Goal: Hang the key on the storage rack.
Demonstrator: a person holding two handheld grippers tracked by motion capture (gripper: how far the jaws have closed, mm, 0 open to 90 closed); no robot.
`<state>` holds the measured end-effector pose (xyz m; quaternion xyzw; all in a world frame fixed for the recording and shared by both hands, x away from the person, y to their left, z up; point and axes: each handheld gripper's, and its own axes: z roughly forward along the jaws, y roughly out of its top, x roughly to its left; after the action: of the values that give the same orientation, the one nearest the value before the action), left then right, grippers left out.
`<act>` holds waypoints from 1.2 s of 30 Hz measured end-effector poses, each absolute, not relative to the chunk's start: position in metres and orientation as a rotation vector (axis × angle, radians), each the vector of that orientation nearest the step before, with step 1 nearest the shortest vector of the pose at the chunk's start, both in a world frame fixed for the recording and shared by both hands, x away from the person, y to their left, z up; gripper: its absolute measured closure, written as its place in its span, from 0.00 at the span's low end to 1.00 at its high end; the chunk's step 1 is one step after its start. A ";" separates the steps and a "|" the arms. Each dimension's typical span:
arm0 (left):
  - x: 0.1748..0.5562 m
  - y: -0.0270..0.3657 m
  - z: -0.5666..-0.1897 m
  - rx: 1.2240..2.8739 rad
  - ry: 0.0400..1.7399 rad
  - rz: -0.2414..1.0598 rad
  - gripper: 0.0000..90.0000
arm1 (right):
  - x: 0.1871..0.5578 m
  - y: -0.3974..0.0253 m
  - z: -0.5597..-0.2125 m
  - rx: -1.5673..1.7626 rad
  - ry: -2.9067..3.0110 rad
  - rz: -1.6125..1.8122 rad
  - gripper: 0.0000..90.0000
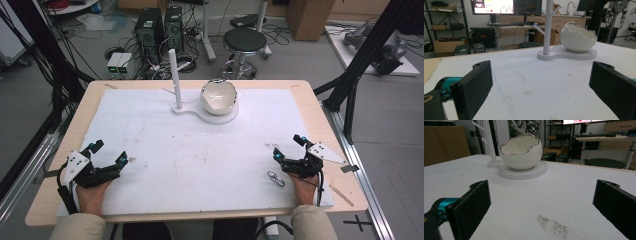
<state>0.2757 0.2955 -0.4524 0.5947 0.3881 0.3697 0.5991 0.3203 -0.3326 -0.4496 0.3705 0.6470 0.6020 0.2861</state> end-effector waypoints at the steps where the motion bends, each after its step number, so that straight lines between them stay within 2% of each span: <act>1: 0.276 0.296 -0.452 1.379 0.900 0.857 0.06 | 0.320 -0.333 -0.450 0.989 1.729 1.609 0.01; 22: 0.276 0.295 -0.452 1.386 0.902 0.860 0.06 | 0.323 -0.340 -0.446 1.037 1.759 1.624 0.01; 29: 0.276 0.295 -0.452 1.391 0.906 0.861 0.06 | 0.312 -0.348 -0.419 0.970 1.775 1.675 0.01; 36: 0.276 0.295 -0.452 1.399 0.903 0.863 0.06 | 0.305 -0.343 -0.371 0.798 2.019 1.568 0.01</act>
<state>0.2763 0.2945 -0.4520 0.6014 0.3883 0.3710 0.5915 0.3051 -0.3431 -0.3710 0.2899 0.7339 0.5698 0.2296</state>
